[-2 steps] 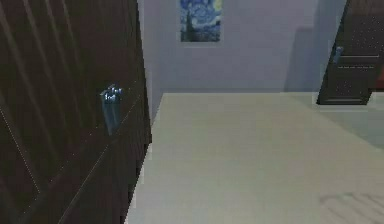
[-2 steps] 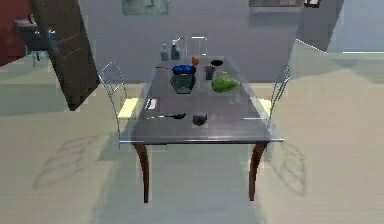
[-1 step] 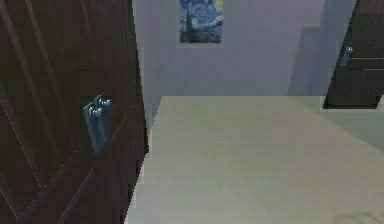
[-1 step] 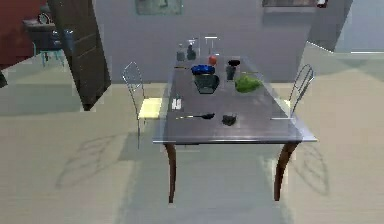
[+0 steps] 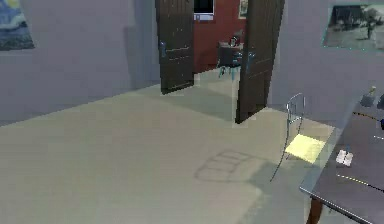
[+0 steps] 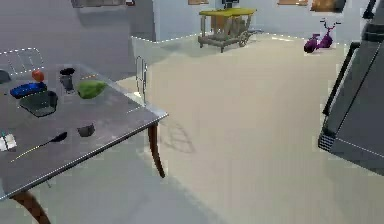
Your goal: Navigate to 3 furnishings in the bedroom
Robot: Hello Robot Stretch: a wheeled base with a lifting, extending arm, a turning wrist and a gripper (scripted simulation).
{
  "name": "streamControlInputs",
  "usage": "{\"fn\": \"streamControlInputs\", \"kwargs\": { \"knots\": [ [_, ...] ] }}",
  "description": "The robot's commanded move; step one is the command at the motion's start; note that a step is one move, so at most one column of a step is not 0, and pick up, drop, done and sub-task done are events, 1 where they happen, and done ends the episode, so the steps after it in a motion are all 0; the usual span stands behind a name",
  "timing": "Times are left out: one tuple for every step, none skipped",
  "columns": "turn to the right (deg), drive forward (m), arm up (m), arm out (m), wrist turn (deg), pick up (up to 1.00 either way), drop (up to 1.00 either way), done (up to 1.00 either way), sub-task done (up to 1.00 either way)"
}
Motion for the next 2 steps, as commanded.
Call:
{"fn": "streamControlInputs", "kwargs": {
  "knots": [
    [42.0,0.0,0.0,0.0,0.0,0.0,0.0,0.0,0.0],
    [0.0,0.1,0.0,0.0,0.0,0.0,0.0,0.0,0.0]
  ]
}}
